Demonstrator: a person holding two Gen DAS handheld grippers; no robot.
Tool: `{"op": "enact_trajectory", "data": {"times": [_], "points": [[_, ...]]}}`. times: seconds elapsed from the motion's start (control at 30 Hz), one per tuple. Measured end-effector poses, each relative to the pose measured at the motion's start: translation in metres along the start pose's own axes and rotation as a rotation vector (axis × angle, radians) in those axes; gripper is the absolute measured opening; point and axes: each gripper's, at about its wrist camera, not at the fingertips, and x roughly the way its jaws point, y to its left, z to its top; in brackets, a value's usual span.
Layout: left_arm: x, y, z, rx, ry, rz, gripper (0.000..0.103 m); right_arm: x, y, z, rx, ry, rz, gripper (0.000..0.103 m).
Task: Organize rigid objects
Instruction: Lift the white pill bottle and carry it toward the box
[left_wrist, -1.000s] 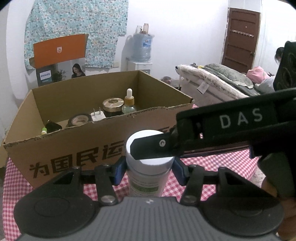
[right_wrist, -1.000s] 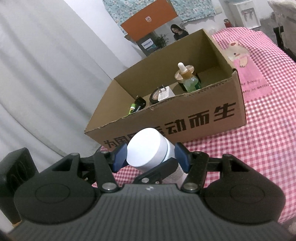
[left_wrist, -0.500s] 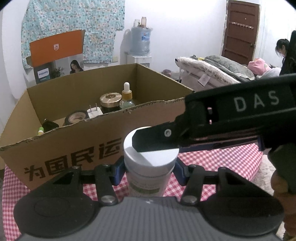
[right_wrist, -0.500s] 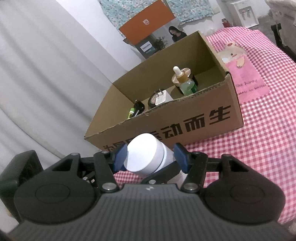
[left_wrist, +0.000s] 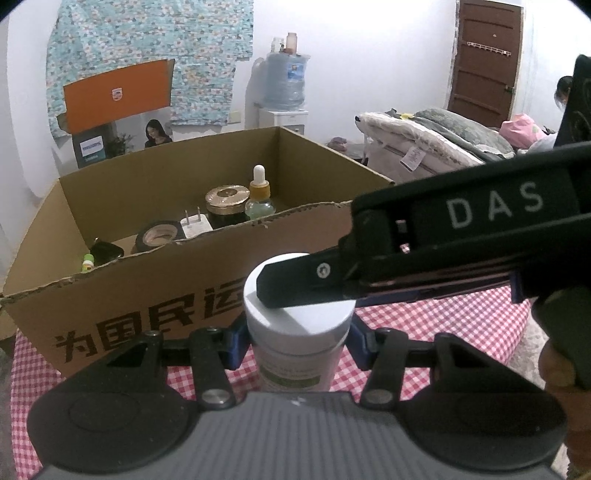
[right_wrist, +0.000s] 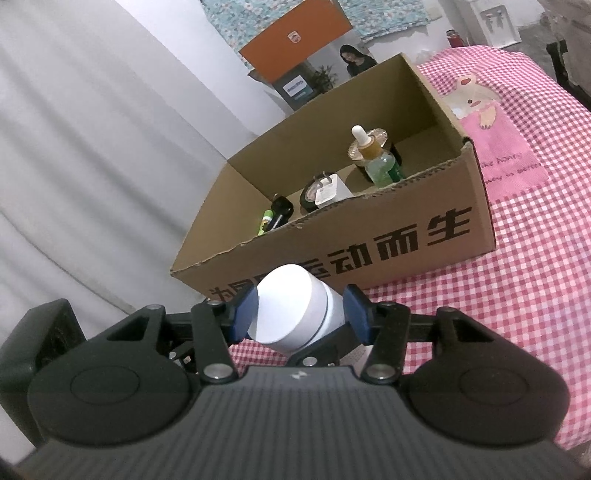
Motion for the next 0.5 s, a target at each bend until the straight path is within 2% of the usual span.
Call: {"op": "enact_trajectory", "data": {"times": [0.3,0.5], "points": [[-0.016,-0.001,0.0,-0.001,-0.029,0.014,0.054,-0.007,0.009,0.0,-0.029,-0.013,0.012,0.051],[-0.058,-0.001,0.013,0.019,-0.128,0.041,0.054,-0.031,0.039,0.004,-0.101,-0.062,0.042,0.051]]}}
